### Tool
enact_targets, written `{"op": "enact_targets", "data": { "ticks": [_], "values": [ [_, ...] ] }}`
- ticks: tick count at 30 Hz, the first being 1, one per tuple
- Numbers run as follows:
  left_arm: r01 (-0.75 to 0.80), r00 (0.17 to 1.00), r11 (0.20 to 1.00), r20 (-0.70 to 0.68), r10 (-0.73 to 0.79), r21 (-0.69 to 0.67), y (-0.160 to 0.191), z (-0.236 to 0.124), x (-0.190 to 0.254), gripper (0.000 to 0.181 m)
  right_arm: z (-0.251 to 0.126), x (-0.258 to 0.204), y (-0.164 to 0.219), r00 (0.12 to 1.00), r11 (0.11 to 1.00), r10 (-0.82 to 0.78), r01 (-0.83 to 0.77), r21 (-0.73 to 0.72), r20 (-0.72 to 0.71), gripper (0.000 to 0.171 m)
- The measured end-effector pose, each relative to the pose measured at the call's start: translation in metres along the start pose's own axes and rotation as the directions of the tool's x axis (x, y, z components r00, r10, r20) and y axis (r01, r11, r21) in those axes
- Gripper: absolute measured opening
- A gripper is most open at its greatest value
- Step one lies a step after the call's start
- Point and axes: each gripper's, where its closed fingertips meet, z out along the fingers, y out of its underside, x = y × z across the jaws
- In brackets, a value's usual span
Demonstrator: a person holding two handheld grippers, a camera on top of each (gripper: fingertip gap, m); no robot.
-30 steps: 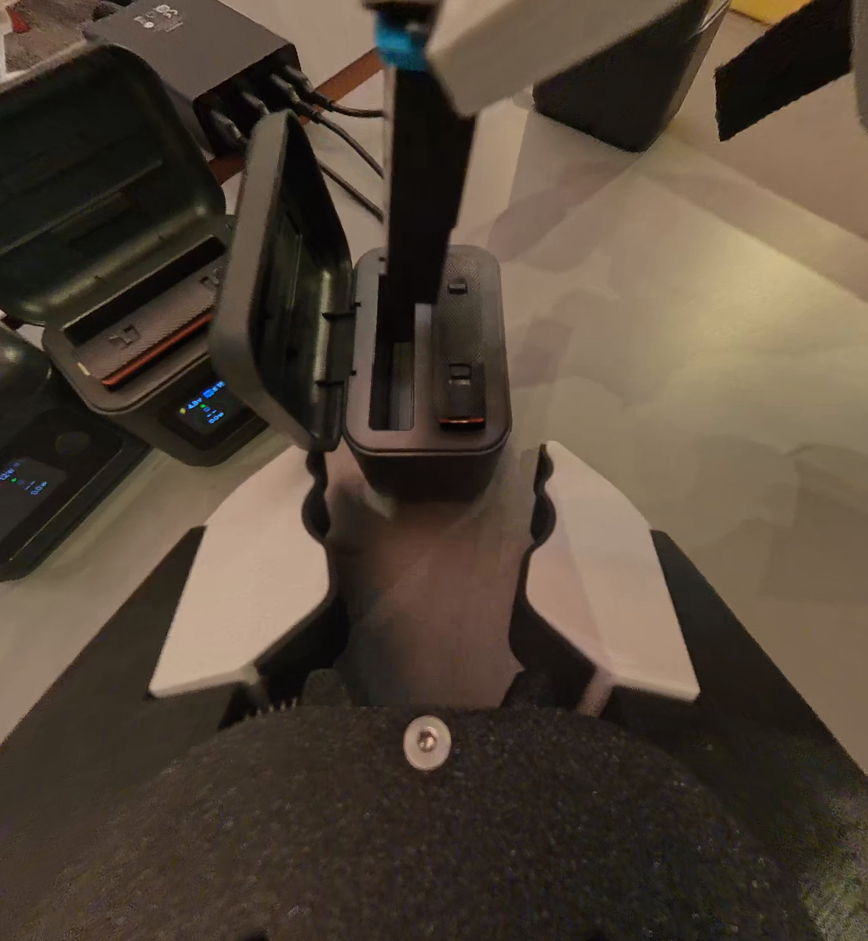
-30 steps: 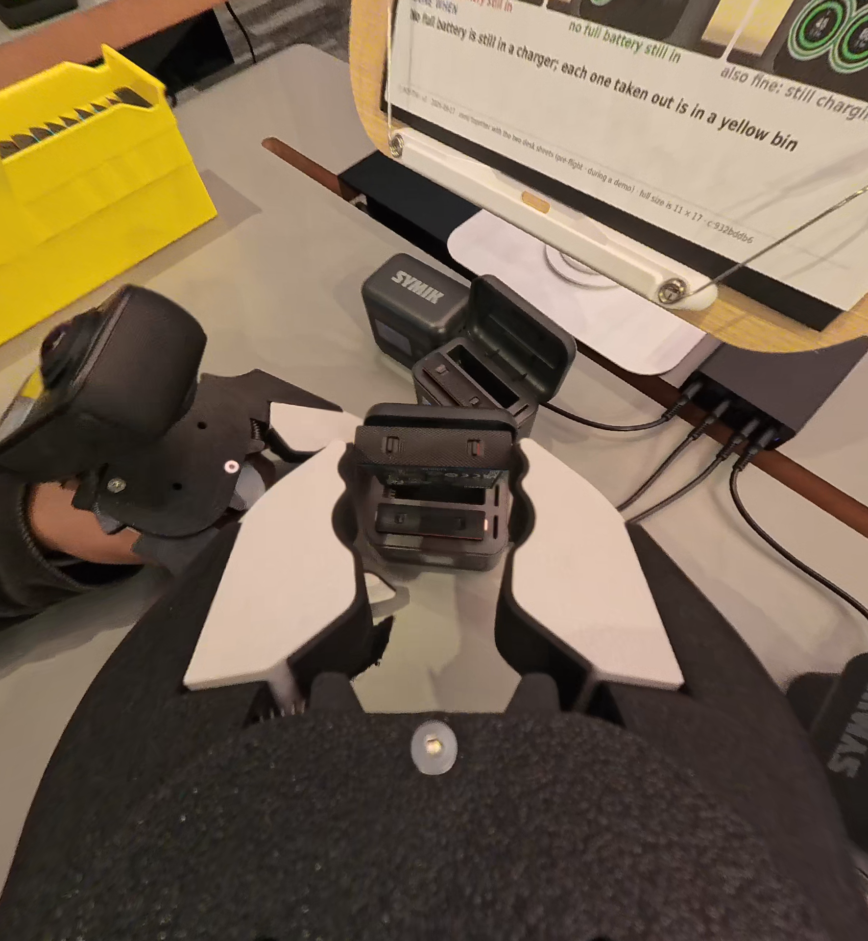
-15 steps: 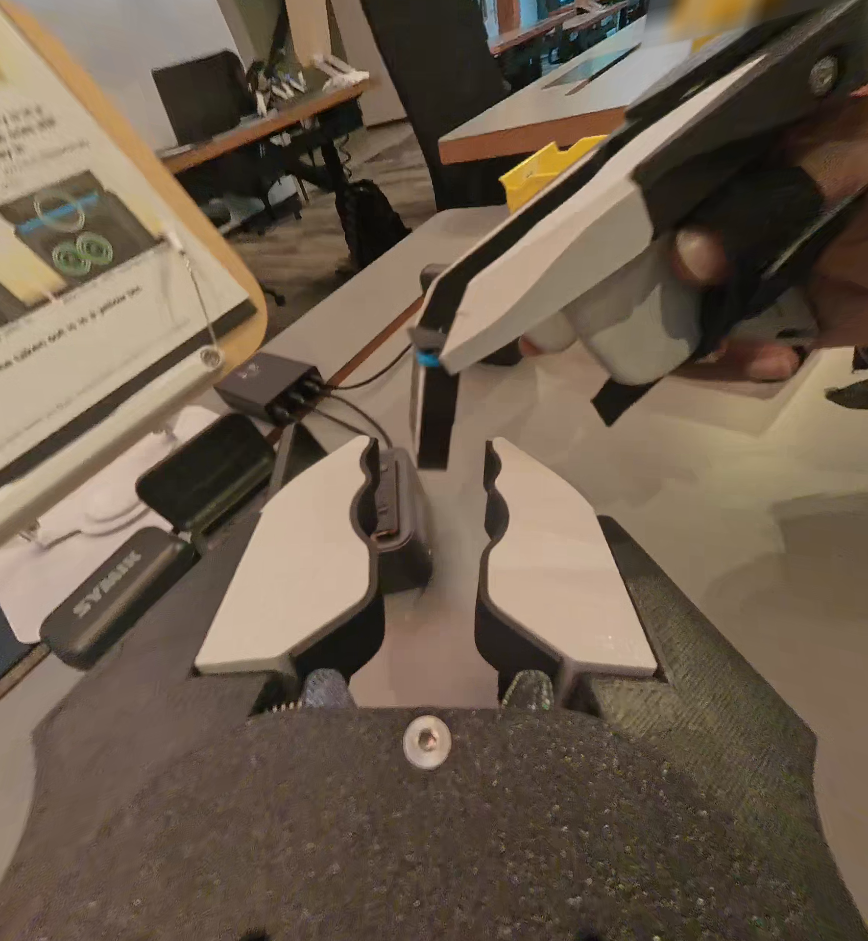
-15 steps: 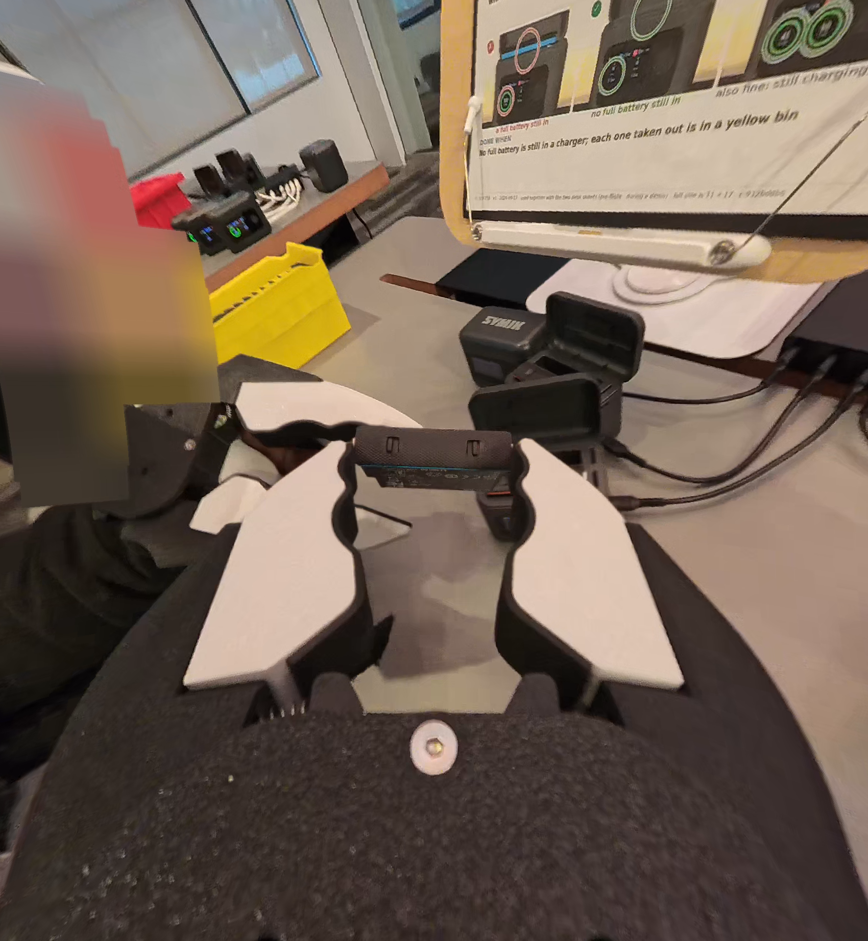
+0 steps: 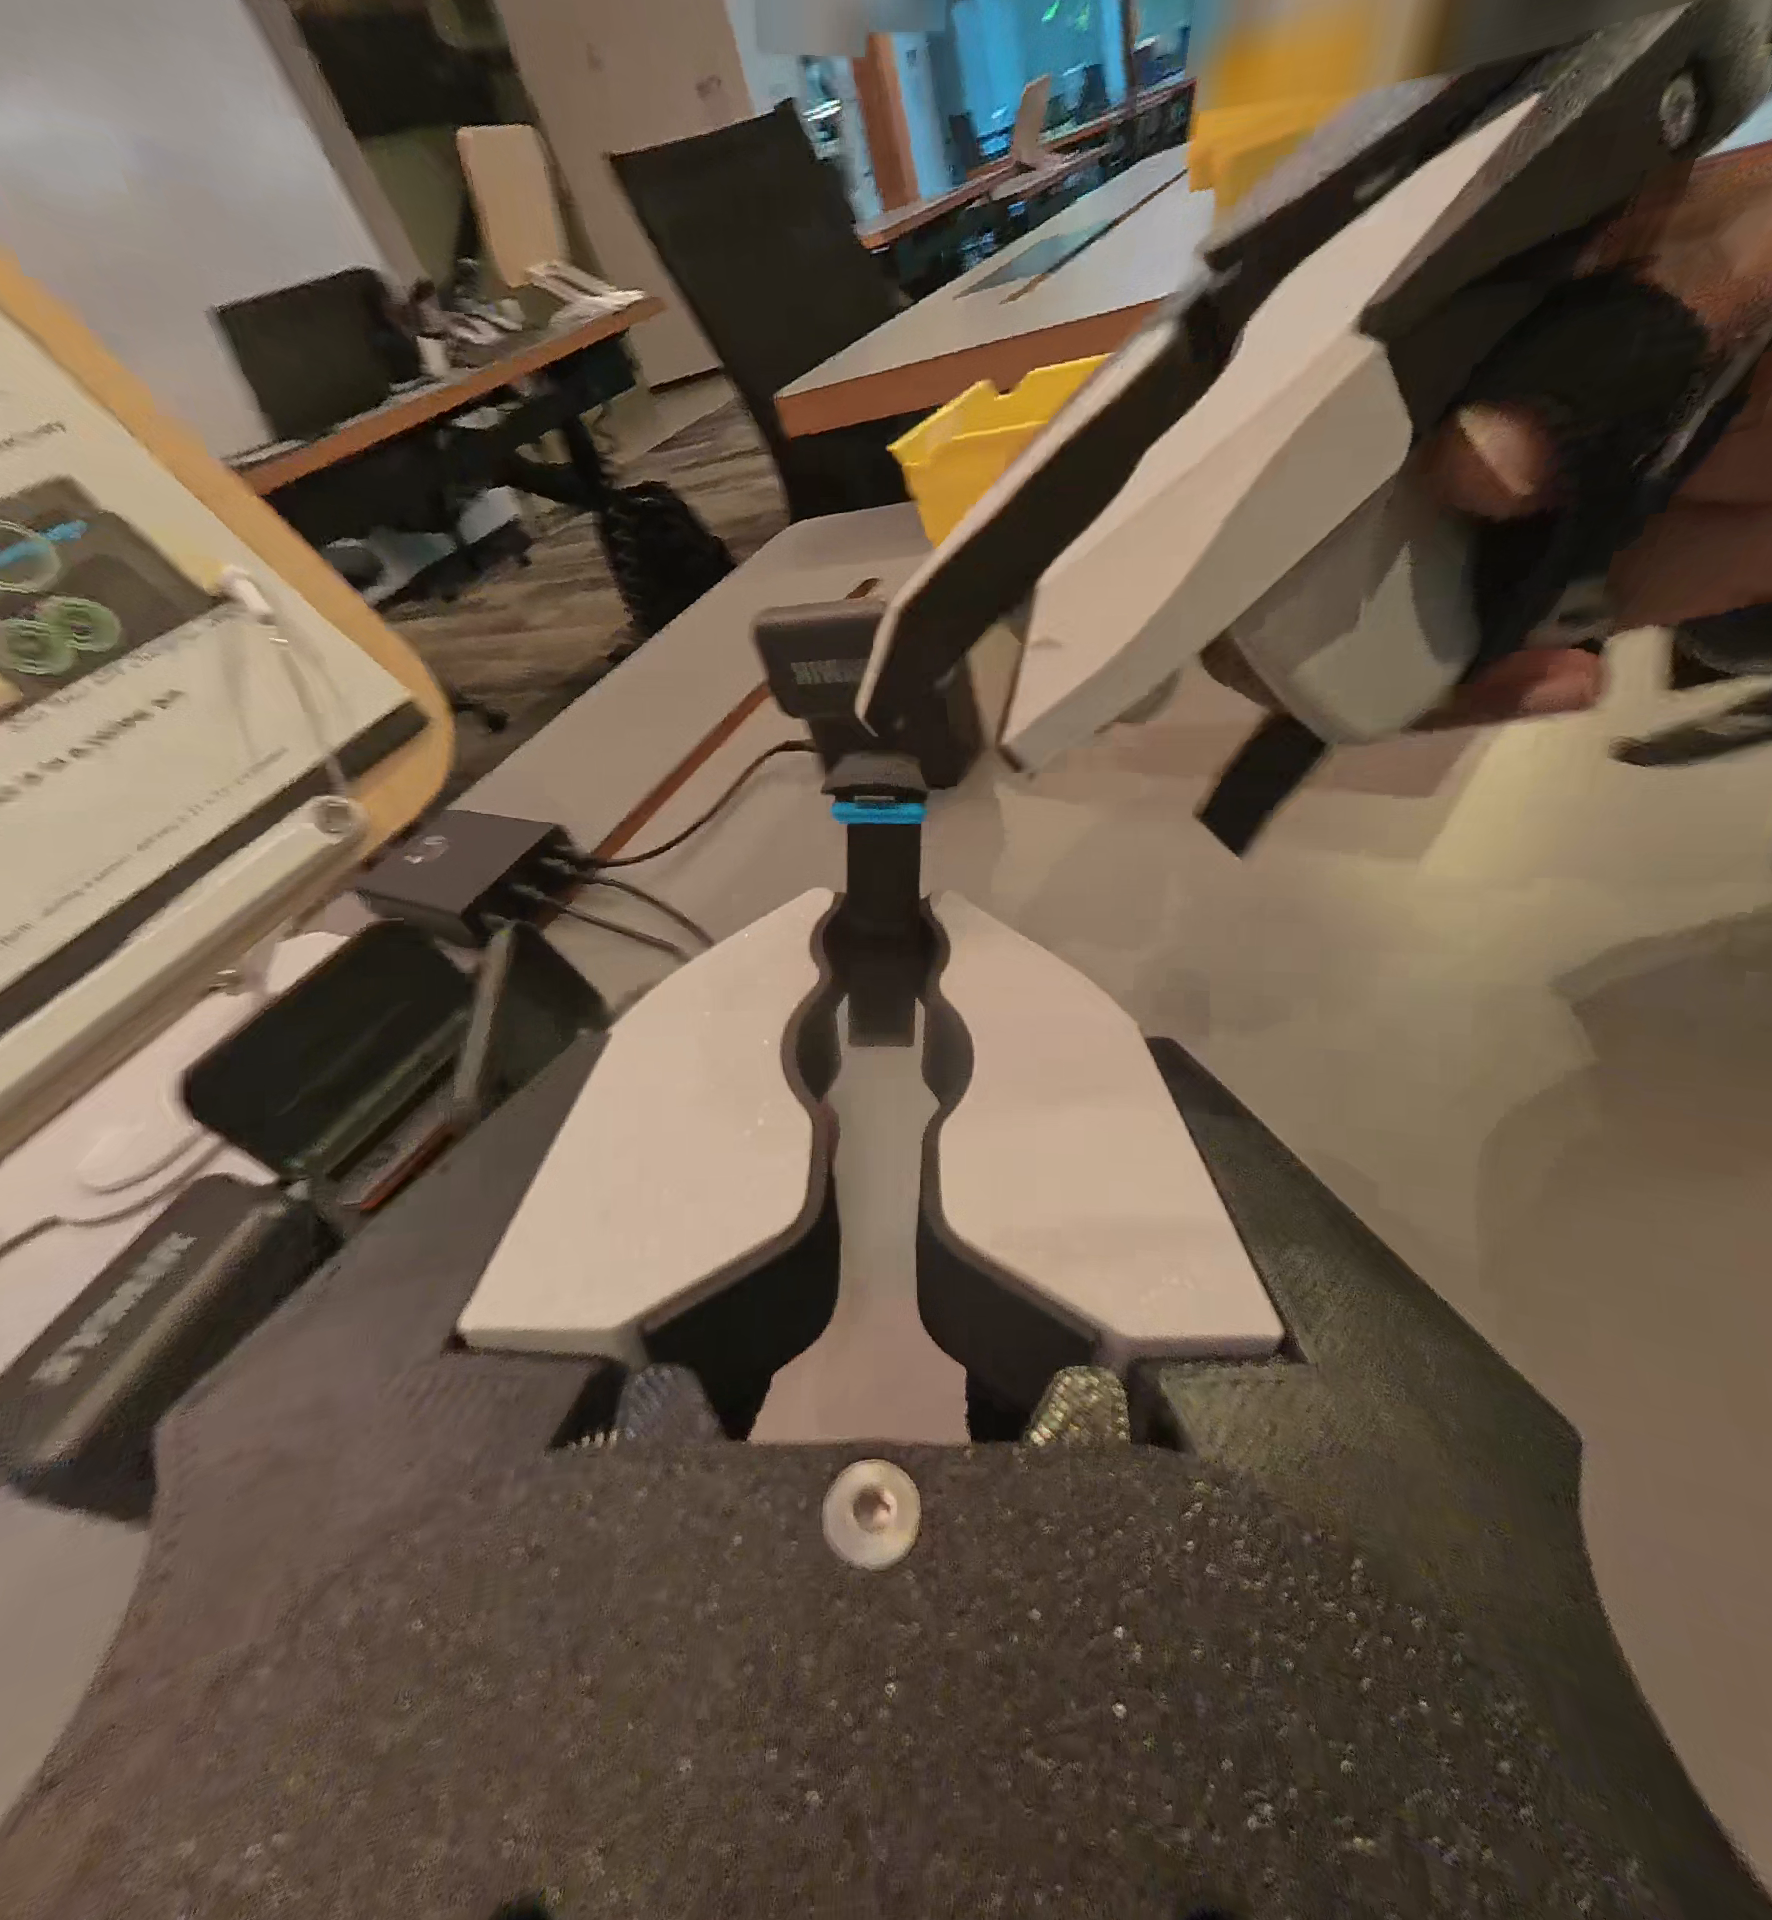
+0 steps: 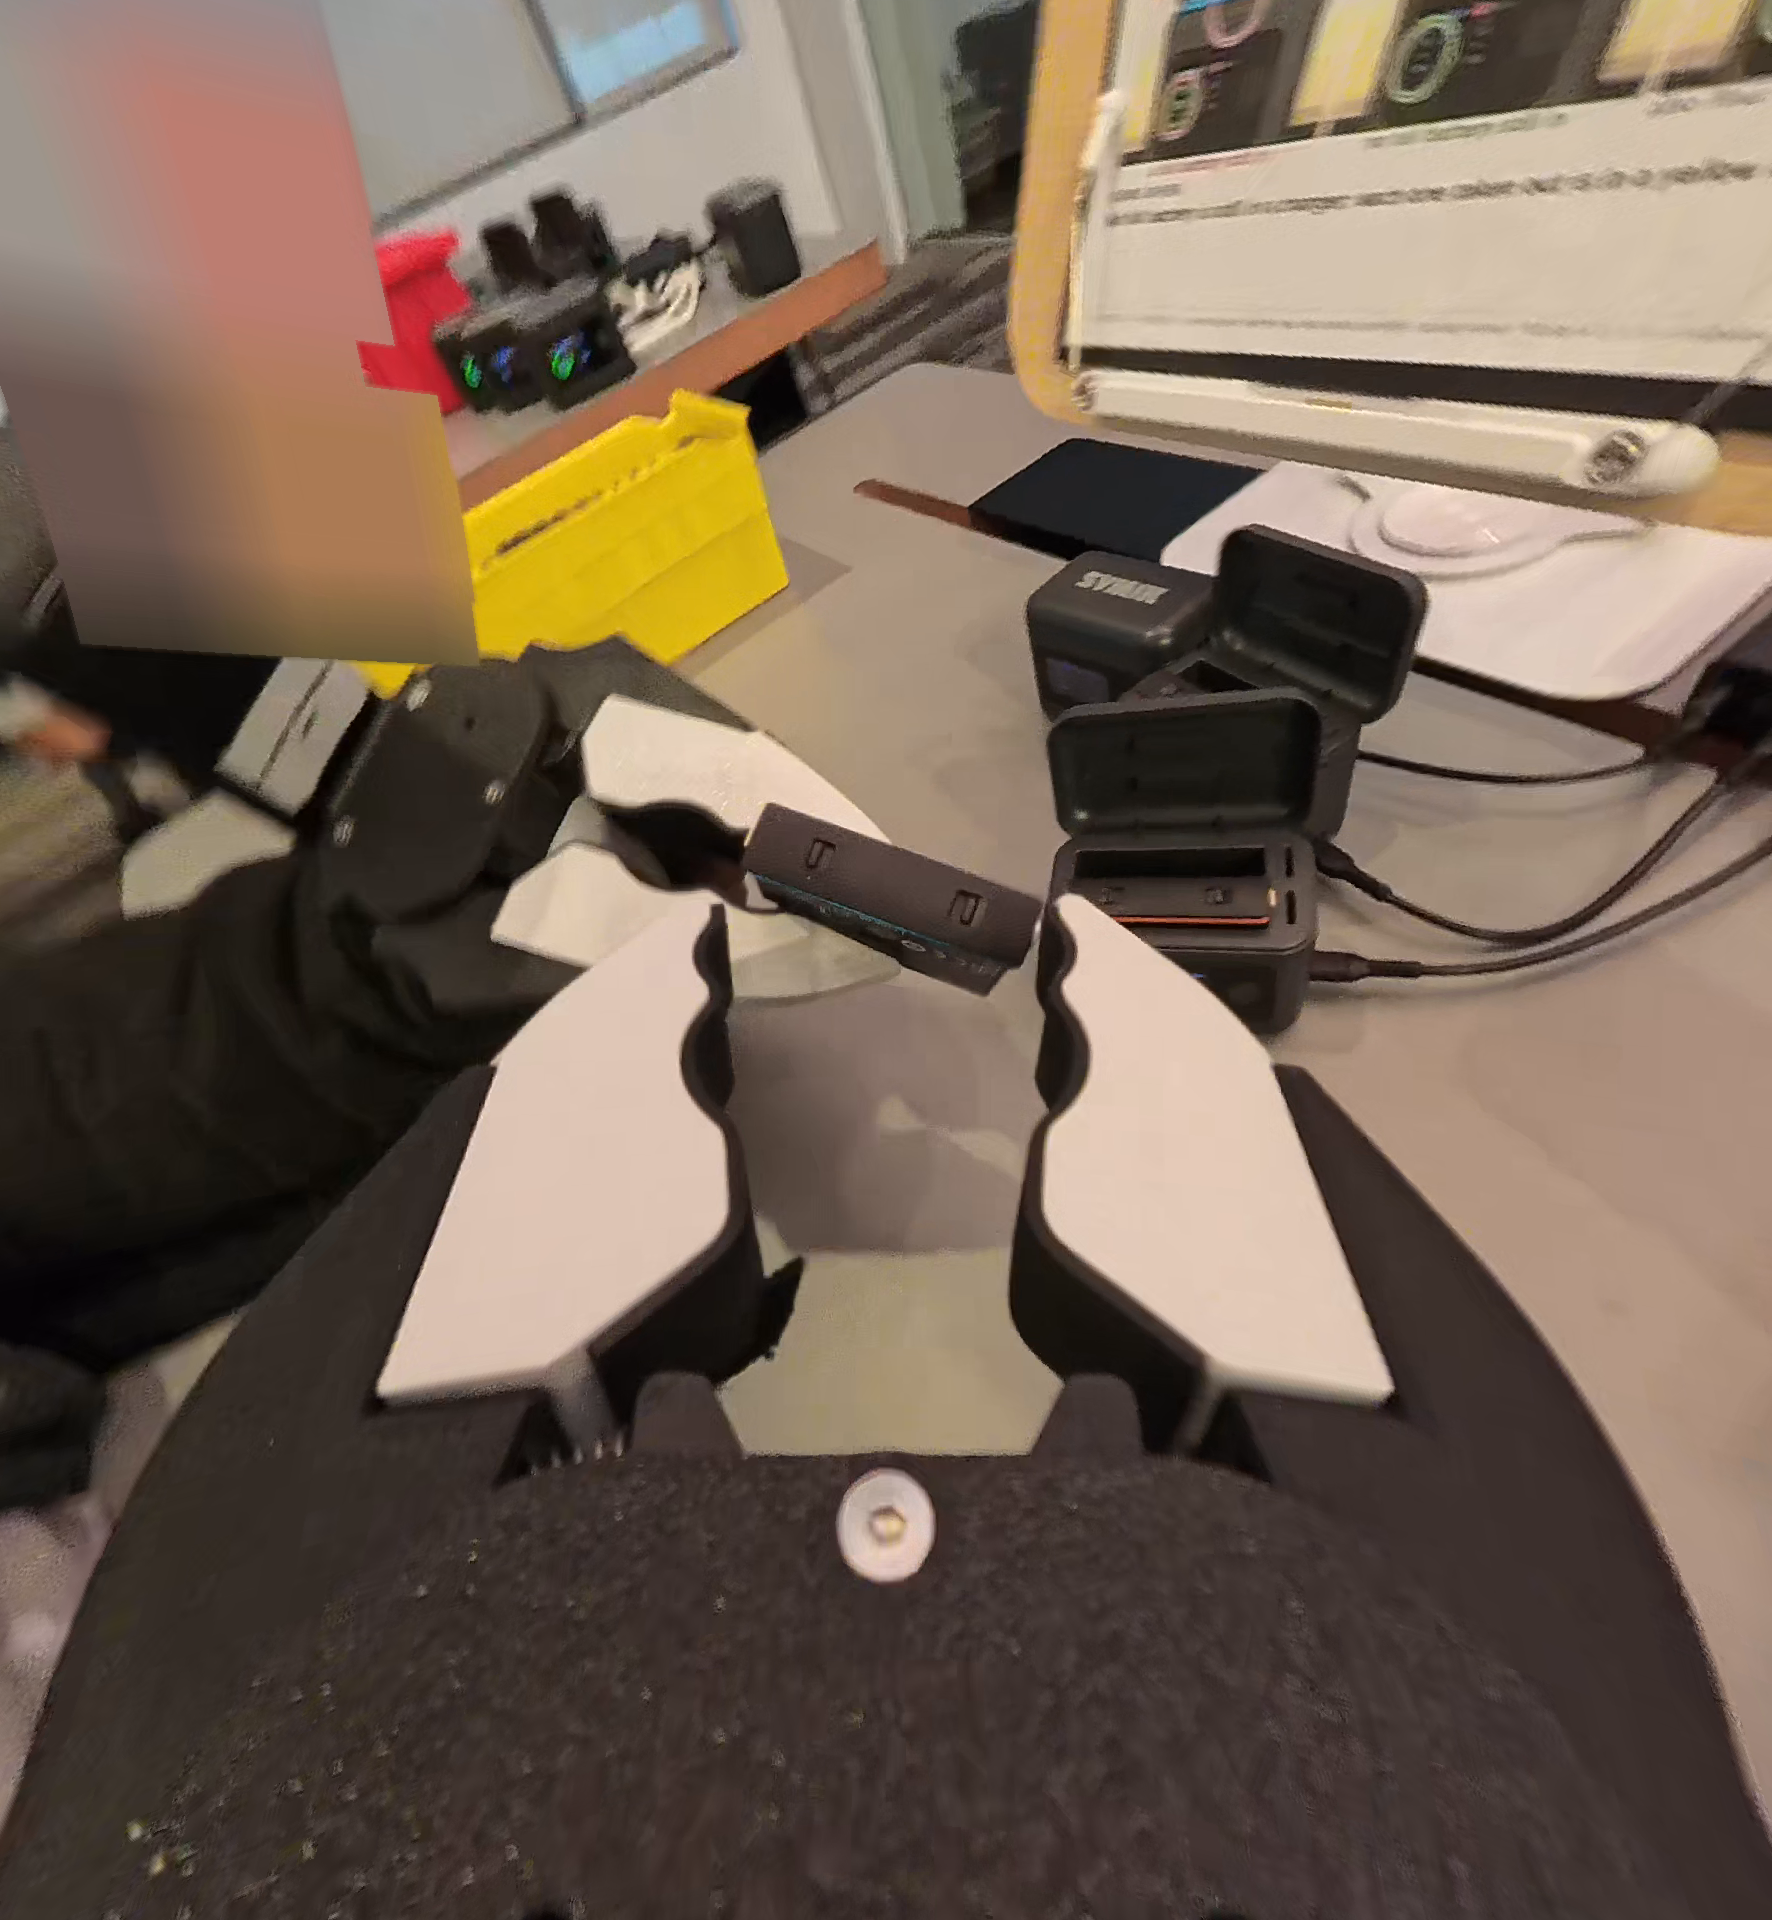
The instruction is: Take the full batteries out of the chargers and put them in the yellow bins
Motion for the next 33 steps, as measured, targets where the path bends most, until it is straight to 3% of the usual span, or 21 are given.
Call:
{"op": "enact_targets", "data": {
  "ticks": [3, 6, 10, 15, 19, 22, 29, 33],
  "values": [
    [0.069, 0.986, 0.996, -0.153, -0.061, 0.052, 0.000, -0.009, 0.012, 0.011, -0.007, -0.011, 0.005, 0.965, 0.960, -0.248, 0.257, -0.114, 0.084, 0.058],
    [0.120, 0.952, 0.989, -0.294, -0.091, 0.083, -0.002, -0.015, 0.028, 0.011, -0.013, -0.019, 0.013, 0.839, 0.807, -0.505, 0.542, -0.232, 0.204, 0.055],
    [0.116, 0.920, 0.990, -0.385, -0.078, 0.076, -0.001, -0.018, 0.045, 0.011, -0.016, -0.030, 0.025, 0.699, 0.610, -0.605, 0.715, -0.341, 0.381, 0.039],
    [0.109, 0.907, 0.992, -0.415, -0.071, 0.069, 0.000, -0.019, 0.052, 0.011, -0.010, -0.030, 0.043, 0.658, 0.482, -0.570, 0.753, -0.448, 0.492, 0.015],
    [0.121, 0.907, 0.990, -0.415, -0.079, 0.076, -0.001, -0.018, 0.052, 0.011, -0.011, -0.028, 0.042, 0.645, 0.462, -0.577, 0.763, -0.452, 0.500, 0.015],
    [0.149, 0.917, 0.987, -0.381, -0.115, 0.060, 0.002, -0.017, 0.041, 0.026, -0.026, -0.013, 0.026, 0.614, 0.419, -0.640, 0.783, -0.459, 0.462, 0.015],
    [0.240, 0.964, 0.971, -0.121, -0.237, 0.014, 0.027, -0.011, -0.018, 0.026, -0.115, 0.077, -0.063, 0.562, 0.327, -0.801, 0.702, -0.633, 0.209, 0.015],
    [0.247, 0.968, 0.969, -0.035, -0.247, -0.016, 0.038, -0.008, -0.030, 0.025, -0.179, 0.149, -0.086, 0.543, 0.279, -0.833, 0.577, -0.767, 0.105, 0.015]
  ]
}}
